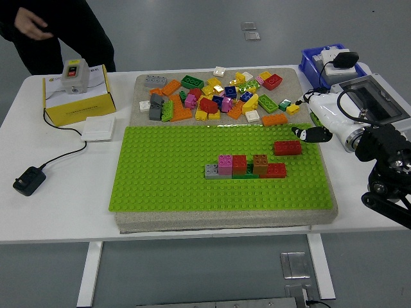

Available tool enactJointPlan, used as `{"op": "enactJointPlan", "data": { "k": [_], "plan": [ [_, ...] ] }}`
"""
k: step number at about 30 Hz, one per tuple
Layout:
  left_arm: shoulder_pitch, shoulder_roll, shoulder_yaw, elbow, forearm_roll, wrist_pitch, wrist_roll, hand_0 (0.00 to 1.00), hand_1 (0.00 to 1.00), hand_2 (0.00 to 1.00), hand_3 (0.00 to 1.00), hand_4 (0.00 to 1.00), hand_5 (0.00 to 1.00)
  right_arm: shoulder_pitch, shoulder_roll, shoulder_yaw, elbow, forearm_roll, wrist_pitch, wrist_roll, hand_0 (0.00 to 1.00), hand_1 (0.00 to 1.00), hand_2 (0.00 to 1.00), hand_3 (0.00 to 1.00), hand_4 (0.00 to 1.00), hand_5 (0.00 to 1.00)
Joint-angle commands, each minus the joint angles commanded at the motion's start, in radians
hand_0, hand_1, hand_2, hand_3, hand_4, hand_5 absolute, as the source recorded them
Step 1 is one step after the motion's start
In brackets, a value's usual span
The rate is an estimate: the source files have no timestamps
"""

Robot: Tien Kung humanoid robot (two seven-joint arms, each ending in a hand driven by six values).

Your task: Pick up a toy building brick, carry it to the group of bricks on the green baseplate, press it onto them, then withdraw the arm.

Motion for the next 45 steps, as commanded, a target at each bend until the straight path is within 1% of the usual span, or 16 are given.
{"op": "enactJointPlan", "data": {
  "k": [3, 7, 11, 21, 30, 45],
  "plan": [
    [0.000, 0.000, 0.000, 0.000, 0.001, 0.000, 0.000, 0.679, 0.655, 0.557, 0.606, 0.342, 0.500, 0.010, 0.003, -0.015, -0.003, 0.002, 0.012, -0.004, 0.002, 0.171, 0.810, 0.817, 0.731, 0.469],
    [-0.001, 0.001, -0.001, 0.000, 0.002, -0.001, 0.001, 0.679, 0.655, 0.556, 0.607, 0.342, 0.499, 0.036, 0.010, -0.059, -0.015, 0.017, 0.045, -0.012, 0.002, 0.160, 0.801, 0.820, 0.733, 0.471],
    [-0.003, 0.002, -0.001, 0.000, 0.003, 0.000, 0.000, 0.679, 0.655, 0.556, 0.606, 0.341, 0.499, 0.053, 0.016, -0.092, -0.032, 0.045, 0.060, -0.013, 0.002, 0.159, 0.798, 0.829, 0.731, 0.468],
    [-0.004, 0.002, -0.002, 0.000, 0.008, -0.001, 0.000, 0.679, 0.655, 0.556, 0.606, 0.341, 0.499, 0.075, 0.053, -0.142, -0.093, 0.131, 0.053, -0.001, 0.002, 0.161, 0.795, 0.820, 0.731, 0.470],
    [-0.006, 0.002, 0.000, 0.000, 0.007, 0.000, -0.001, 0.679, 0.655, 0.555, 0.606, 0.342, 0.499, 0.091, 0.087, -0.198, -0.142, 0.152, 0.048, 0.006, 0.002, 0.151, 0.773, 0.814, 0.729, 0.468],
    [-0.007, 0.001, 0.012, 0.000, -0.005, 0.000, -0.006, 0.679, 0.653, 0.556, 0.607, 0.336, 0.497, 0.096, 0.101, -0.225, -0.181, 0.146, 0.024, 0.016, 0.002, 0.141, 0.754, 0.805, 0.728, 0.471]
  ]
}}
